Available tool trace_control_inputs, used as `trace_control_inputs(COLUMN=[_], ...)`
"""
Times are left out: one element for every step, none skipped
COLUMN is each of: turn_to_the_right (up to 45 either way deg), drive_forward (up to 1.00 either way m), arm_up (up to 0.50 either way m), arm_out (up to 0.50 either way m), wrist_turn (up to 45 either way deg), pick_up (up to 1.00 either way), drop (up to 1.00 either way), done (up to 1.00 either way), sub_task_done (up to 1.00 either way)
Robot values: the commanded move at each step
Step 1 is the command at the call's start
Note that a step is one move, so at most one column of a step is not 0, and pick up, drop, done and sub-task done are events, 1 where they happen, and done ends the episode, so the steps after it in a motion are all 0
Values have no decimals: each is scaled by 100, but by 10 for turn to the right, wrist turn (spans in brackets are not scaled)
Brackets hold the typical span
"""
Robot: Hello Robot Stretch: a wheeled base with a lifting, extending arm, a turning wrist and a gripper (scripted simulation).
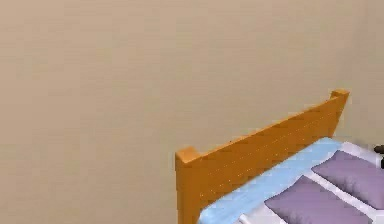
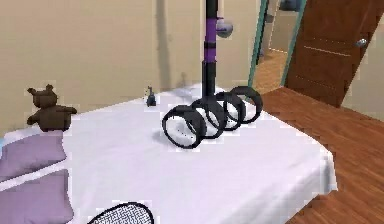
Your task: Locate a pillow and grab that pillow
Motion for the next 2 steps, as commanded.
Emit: trace_control_inputs(turn_to_the_right=[-420,0], drive_forward=[0,0], arm_up=[0,50], arm_out=[0,0], wrist_turn=[0,0], pick_up=[0,0], drop=[0,0], done=[0,0], sub_task_done=[0,0])
